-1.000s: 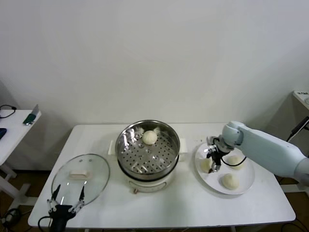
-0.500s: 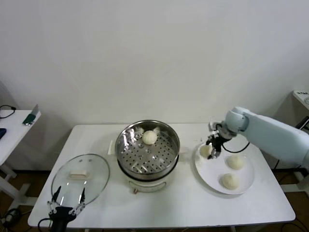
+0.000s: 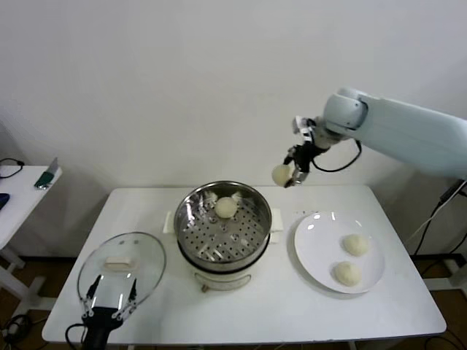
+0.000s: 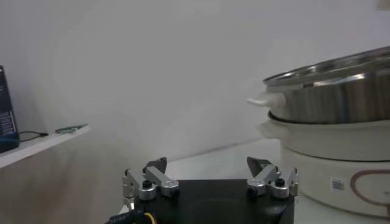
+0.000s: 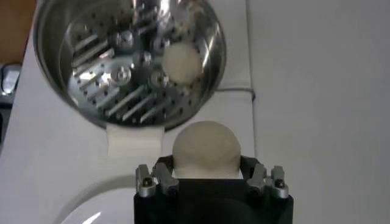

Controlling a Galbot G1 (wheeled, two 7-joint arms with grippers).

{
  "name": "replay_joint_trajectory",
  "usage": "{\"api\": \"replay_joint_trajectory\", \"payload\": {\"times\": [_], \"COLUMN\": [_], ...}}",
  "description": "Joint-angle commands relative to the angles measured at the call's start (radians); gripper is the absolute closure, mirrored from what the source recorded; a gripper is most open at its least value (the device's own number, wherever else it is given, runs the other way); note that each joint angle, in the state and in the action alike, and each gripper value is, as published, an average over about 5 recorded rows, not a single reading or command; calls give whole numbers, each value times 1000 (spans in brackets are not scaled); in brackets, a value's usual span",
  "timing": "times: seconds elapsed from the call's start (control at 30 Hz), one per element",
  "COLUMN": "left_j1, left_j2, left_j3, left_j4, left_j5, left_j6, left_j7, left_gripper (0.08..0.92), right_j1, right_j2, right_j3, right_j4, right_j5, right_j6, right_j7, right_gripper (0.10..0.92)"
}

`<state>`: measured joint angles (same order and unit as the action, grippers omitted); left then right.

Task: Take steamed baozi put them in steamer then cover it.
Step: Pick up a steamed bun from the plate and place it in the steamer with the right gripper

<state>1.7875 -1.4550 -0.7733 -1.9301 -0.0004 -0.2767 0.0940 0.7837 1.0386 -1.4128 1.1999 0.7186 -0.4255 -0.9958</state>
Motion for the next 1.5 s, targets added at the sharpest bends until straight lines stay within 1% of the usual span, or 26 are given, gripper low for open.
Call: {"api": "replay_joint_trajectory", "payload": {"times": [0.03, 0.2, 0.4, 0.7, 1.23, 1.33, 1.5], "left_j1": [20, 39, 37, 36, 25, 22, 16], "left_j2": [15, 43, 52, 56, 55, 56, 56], "left_j3": [9, 6, 4, 4, 2, 2, 3], "left_j4": [-19, -35, -32, -23, 1, 3, 4], "left_j5": [-15, -34, -33, -40, -48, -48, -45], "left_j6": [11, 21, 23, 23, 27, 29, 32], "left_j7": [-5, -14, -19, -21, -23, -23, -23], "left_gripper": [177, 177, 177, 177, 177, 177, 177], "right_j1": [112, 55, -21, -125, -210, -215, -205], "right_j2": [220, 350, 414, 446, 448, 445, 437], "right_j3": [-57, -50, -58, -91, -112, -110, -99], "right_j4": [-2, -40, -38, -35, -69, -71, -68], "right_j5": [167, 182, 180, 157, 111, 107, 107], "right_j6": [-59, -84, -107, -127, -126, -127, -129], "right_j7": [39, 75, 124, 160, 164, 167, 162], "right_gripper": [330, 330, 330, 330, 327, 312, 226]}}
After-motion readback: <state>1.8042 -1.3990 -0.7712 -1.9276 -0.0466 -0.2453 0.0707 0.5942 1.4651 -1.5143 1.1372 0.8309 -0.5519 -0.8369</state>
